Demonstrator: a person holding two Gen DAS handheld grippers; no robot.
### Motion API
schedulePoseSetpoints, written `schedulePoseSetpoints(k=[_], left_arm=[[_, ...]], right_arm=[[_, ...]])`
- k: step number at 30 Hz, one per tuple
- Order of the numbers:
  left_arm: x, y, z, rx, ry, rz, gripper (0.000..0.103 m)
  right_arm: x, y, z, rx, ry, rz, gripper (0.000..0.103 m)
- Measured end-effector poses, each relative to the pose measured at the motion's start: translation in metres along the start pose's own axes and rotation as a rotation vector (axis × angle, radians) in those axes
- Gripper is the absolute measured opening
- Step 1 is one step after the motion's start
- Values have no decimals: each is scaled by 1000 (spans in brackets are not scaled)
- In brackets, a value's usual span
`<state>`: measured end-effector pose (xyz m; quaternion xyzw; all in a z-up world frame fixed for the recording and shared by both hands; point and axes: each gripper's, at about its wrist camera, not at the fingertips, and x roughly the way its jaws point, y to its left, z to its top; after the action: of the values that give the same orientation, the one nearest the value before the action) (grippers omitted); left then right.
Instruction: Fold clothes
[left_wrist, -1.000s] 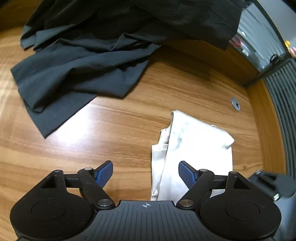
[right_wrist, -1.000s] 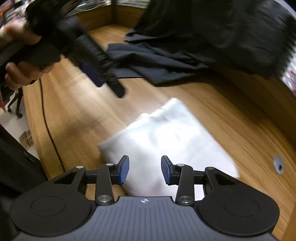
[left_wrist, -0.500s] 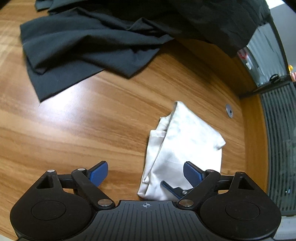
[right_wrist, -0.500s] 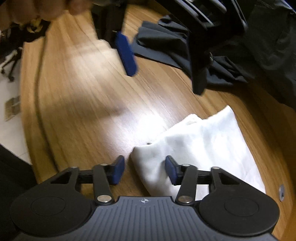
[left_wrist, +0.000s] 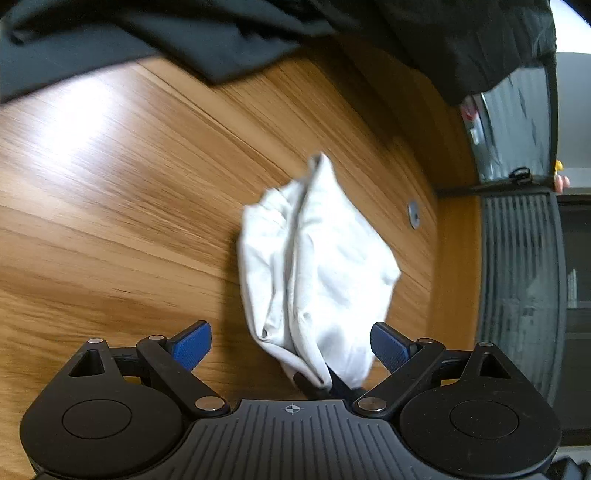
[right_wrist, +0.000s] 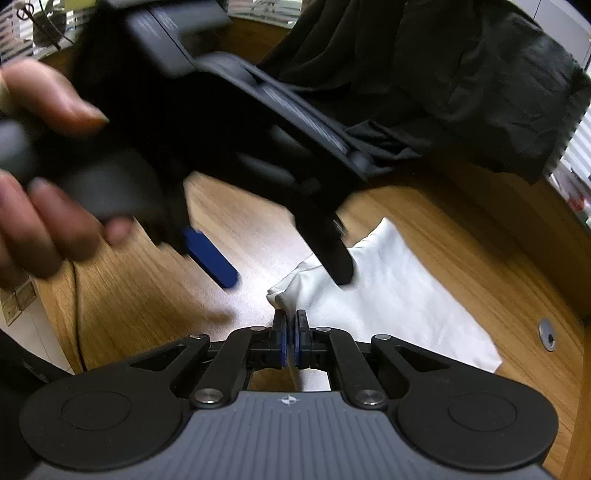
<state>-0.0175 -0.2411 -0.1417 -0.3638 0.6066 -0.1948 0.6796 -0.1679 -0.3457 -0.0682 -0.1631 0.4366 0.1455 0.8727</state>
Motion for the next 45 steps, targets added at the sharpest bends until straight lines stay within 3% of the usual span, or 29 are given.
schedulePoseSetpoints(k=[3,7,12,14,17,20,22,24,26,29,33,37,45], left_arm=[[18,-7,2,18,22,-16,93],[38,-9,10,1,54,-31,84],[50,-12,20,-19,16,30,54],[54,-16,22,-1,23,43,32],[58,-24,21,56,31,97,22],[59,-32,20,108,38,143,19],[59,-38,20,154,41,178,18],[61,-44,20,204,46,221,18],[60,-41,19,228,56,244,18],[55,-30,21,219,76,259,17],[53,-25,24,197,94,261,18],[58,-31,26,214,100,274,18],[60,-30,28,188,102,260,18]], right_arm=[[-10,-4,-1,11,-10,-1,4],[-24,-12,-4,52,-32,13,3],[-41,-19,-11,75,-65,45,3],[-44,-21,-14,87,-66,53,3],[-43,-29,-16,108,-56,67,3],[-44,-34,-17,153,-39,100,5],[-46,-47,-24,202,-46,114,14],[-46,-62,-35,270,-43,96,30],[-42,-80,-48,360,-29,71,38],[-28,-114,-70,524,2,30,68],[-1,-160,-100,737,31,25,72],[29,-194,-119,889,25,81,73],[57,-216,-116,867,11,169,73]])
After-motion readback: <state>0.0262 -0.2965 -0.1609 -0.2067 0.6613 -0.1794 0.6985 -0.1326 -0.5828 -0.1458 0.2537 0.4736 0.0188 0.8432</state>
